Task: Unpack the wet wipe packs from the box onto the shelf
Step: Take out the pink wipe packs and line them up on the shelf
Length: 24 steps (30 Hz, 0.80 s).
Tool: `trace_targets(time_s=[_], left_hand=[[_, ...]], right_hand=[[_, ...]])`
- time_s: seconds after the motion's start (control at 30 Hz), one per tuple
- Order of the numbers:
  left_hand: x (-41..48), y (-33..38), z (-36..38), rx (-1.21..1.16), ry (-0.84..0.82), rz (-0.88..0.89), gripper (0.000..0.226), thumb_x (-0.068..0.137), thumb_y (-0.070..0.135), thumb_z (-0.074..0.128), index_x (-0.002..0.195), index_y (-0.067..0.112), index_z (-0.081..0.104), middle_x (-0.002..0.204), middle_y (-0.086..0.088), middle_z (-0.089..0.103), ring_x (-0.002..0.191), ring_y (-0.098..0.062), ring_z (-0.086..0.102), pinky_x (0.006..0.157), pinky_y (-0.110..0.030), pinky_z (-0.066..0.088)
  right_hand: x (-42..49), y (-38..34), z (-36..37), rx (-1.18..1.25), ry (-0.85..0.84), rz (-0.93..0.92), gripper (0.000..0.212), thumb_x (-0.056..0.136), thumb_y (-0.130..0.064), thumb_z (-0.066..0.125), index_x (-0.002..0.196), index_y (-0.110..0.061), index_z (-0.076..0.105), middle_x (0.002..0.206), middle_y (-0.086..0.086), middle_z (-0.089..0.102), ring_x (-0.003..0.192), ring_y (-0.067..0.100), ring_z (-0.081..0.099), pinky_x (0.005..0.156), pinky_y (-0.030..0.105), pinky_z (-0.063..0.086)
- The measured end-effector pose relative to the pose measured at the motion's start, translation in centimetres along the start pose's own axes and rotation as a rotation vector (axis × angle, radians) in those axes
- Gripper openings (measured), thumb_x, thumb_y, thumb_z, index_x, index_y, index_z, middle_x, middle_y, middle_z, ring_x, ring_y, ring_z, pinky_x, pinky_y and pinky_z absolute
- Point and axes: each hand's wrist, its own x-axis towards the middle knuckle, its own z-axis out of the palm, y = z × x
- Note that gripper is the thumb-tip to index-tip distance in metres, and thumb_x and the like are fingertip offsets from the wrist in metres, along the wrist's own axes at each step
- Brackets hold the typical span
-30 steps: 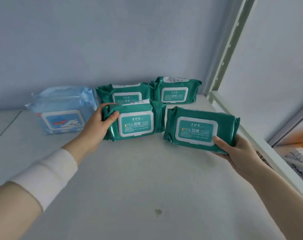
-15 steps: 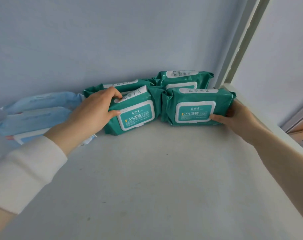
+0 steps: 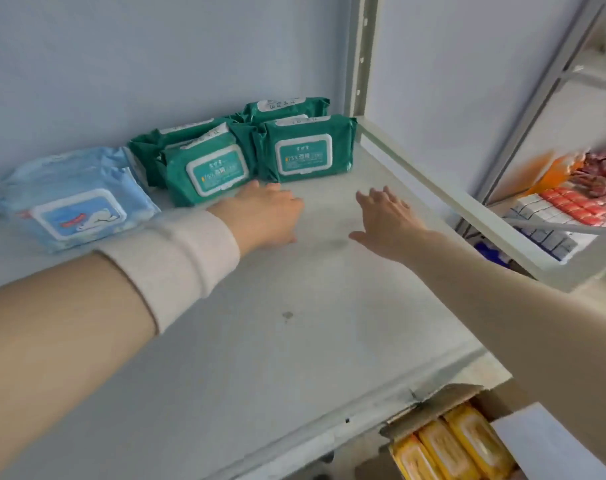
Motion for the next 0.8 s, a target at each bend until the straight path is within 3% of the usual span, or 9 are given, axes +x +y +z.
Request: trace_targets(time_s=[0.13,0.27,0.43,0.5,0.57,0.67,0.8], left_hand=[[-3.3,7.6,-1.9,0.041,-0.106,0.06,0.052,0.09,0.046,0.046,0.134,0.019,0.043,0.137,-0.006,0.048,0.127,-0.032,0.044,0.101,-0.048,0.041],[-7.2,17.2,-6.1,0.079,-0.093,0.189,0.056,0.091,0.05,0.045,0.139,0.023,0.037,0.142,-0.007,0.044,0.128,-0.033,0.043,0.104,-0.046,0.038],[-11.7,29.6,-8.8,0.02,-0.24,0.534,0.056,0.094,0.047,0.042,0.144,0.021,0.032,0.147,-0.003,0.04,0.132,-0.026,0.04,0.104,-0.035,0.034],[-11.9,34.0,-8.4,0.02,-0.291,0.634,0.056,0.095,0.045,0.041,0.144,0.021,0.03,0.148,-0.003,0.038,0.133,-0.024,0.04,0.103,-0.033,0.034],[-11.3,38.1,-7.2,0.031,-0.317,0.691,0.055,0.096,0.042,0.041,0.144,0.018,0.03,0.146,-0.004,0.041,0.13,-0.025,0.043,0.099,-0.032,0.037],[-8.9,44.1,-3.1,0.026,-0.398,0.788,0.056,0.095,0.044,0.042,0.143,0.016,0.033,0.144,-0.006,0.044,0.128,-0.027,0.045,0.1,-0.035,0.038],[-6.3,49.8,7.1,-0.061,-0.568,0.81,0.054,0.094,0.045,0.043,0.139,0.015,0.037,0.139,-0.009,0.048,0.123,-0.03,0.049,0.101,-0.041,0.042]], right_hand=[[-9.7,3.5,0.5,-0.096,-0.059,0.009,0.062,0.093,-0.043,0.047,0.144,-0.012,0.029,0.146,0.013,0.035,0.137,0.032,0.028,0.11,0.045,0.031],[-20.2,8.7,0.3,-0.138,-0.228,0.024,0.066,0.093,-0.047,0.045,0.145,-0.01,0.028,0.146,0.014,0.037,0.133,0.032,0.036,0.108,0.043,0.035],[-30.7,15.8,0.2,-0.048,-0.555,0.193,0.073,0.086,-0.057,0.05,0.145,-0.02,0.031,0.148,0.005,0.037,0.132,0.026,0.04,0.108,0.038,0.037],[-34.1,19.1,1.5,0.011,-0.599,0.288,0.07,0.086,-0.055,0.051,0.144,-0.022,0.033,0.149,0.002,0.037,0.133,0.024,0.039,0.111,0.039,0.034],[-37.0,22.2,4.1,0.024,-0.617,0.4,0.071,0.088,-0.053,0.051,0.146,-0.02,0.028,0.151,0.002,0.033,0.137,0.024,0.034,0.114,0.037,0.027],[-40.3,26.2,9.8,0.104,-0.699,0.535,0.074,0.088,-0.055,0.049,0.146,-0.014,0.028,0.15,0.006,0.035,0.137,0.025,0.035,0.113,0.036,0.028],[-44.4,27.4,19.8,0.463,-0.814,0.671,0.07,0.088,-0.05,0.052,0.145,-0.015,0.031,0.146,0.005,0.04,0.132,0.023,0.041,0.109,0.033,0.036]])
